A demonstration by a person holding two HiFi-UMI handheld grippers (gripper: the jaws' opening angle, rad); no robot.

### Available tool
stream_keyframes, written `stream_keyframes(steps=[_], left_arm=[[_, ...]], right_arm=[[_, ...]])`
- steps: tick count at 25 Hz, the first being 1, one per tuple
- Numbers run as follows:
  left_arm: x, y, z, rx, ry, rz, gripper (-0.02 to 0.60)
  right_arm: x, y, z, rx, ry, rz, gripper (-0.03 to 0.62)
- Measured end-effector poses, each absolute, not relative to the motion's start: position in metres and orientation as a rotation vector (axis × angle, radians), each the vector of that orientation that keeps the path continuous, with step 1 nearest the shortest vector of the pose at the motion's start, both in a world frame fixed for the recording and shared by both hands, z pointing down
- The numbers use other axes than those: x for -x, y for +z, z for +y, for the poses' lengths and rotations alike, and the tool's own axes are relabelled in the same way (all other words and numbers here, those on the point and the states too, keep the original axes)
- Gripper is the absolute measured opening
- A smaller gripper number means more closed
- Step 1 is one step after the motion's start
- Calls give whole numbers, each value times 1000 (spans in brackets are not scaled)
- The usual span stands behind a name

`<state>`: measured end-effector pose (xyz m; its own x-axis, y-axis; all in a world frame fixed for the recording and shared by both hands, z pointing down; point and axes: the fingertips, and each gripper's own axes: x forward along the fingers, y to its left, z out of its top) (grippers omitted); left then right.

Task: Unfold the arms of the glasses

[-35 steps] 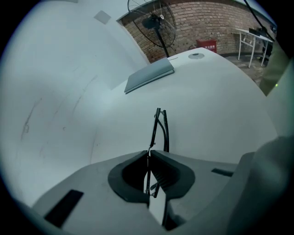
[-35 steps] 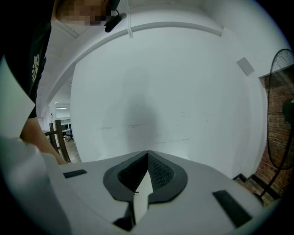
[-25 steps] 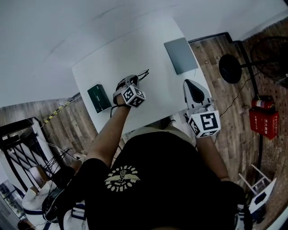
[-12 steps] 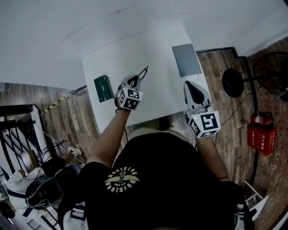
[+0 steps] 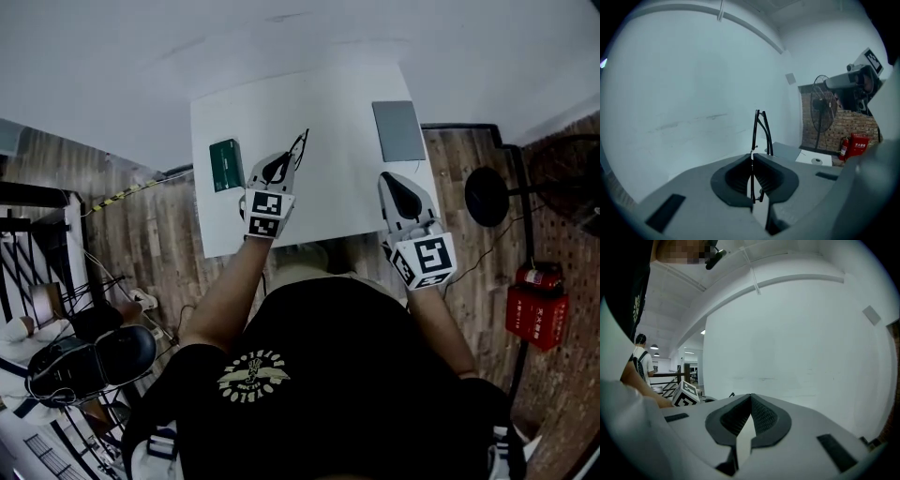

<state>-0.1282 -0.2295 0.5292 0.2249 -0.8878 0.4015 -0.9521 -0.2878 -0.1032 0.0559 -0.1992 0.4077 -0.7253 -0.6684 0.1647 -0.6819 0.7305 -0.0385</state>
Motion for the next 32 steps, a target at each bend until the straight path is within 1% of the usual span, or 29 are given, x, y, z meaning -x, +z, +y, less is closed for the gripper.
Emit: stream_keyframes(steps=[5, 13, 22, 25, 32], left_arm=[[117, 482, -204, -2352, 408, -1835, 21], [100, 442, -166, -2351, 254, -1872, 21], [83, 420, -135, -2373, 231, -1924, 21], [81, 418, -132, -2370, 221, -1931, 21], [72, 413, -128, -2377, 204, -1925, 21]], right_arm=[[-46, 398, -175, -998, 120, -2839, 0], [-21, 396, -148, -811, 105, -2886, 0], [12, 415, -119, -552, 234, -2897, 2], [22, 422, -116, -488, 277, -2889, 73], [36, 421, -115, -414, 318, -2900, 81]])
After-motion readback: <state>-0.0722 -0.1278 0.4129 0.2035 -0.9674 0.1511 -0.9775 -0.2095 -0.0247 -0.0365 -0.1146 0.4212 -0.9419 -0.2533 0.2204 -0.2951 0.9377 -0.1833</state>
